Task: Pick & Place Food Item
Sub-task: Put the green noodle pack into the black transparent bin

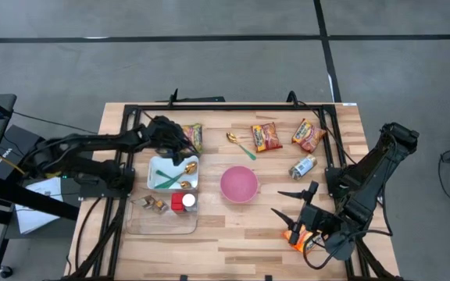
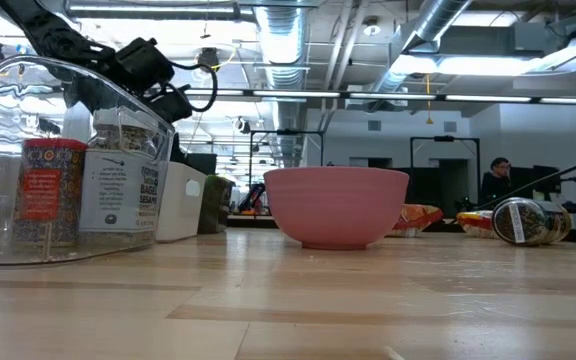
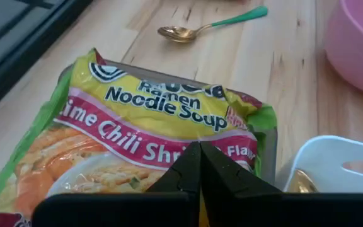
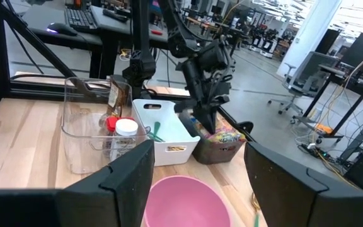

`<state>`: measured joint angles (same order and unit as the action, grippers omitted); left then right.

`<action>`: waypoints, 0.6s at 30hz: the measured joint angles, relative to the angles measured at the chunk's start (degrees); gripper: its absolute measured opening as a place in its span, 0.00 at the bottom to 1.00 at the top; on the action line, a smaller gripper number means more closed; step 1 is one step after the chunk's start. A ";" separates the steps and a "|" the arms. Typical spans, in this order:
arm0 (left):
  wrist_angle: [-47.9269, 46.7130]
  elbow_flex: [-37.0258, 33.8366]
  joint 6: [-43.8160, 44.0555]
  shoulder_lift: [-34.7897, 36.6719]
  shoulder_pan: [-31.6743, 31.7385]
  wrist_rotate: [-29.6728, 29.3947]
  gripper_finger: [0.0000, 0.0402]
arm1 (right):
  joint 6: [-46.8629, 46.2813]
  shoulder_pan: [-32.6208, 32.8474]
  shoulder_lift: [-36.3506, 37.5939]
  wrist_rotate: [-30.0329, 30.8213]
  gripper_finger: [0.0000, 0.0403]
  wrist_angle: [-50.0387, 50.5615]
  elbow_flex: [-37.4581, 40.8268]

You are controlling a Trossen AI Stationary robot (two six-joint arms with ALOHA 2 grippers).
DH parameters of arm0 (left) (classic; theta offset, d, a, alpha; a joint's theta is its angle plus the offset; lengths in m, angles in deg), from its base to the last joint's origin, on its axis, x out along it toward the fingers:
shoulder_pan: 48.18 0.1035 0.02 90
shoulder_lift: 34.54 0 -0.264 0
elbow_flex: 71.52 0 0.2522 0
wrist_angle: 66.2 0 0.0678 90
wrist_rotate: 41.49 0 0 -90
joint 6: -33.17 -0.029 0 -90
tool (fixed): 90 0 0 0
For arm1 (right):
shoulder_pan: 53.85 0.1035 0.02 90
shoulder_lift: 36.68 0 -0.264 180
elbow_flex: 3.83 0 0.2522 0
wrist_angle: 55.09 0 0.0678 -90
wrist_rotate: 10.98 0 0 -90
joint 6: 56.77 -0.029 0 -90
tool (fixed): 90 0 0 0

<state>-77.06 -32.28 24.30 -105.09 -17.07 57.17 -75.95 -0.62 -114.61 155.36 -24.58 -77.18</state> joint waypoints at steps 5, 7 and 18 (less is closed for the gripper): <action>-1.26 0.01 -0.94 0.60 -0.08 -0.53 0.00 | 0.33 0.00 0.00 0.00 0.59 0.13 0.00; -2.26 -0.21 -1.17 2.84 -0.06 0.30 0.00 | 0.33 0.00 0.00 0.00 0.59 0.18 0.00; 7.63 -0.29 2.16 8.21 -0.08 -2.88 0.00 | 0.31 0.00 0.00 0.00 0.59 0.09 0.00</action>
<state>-69.43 -32.57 26.46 -96.89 -17.15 54.29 -75.64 -0.62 -114.61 155.36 -24.49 -77.18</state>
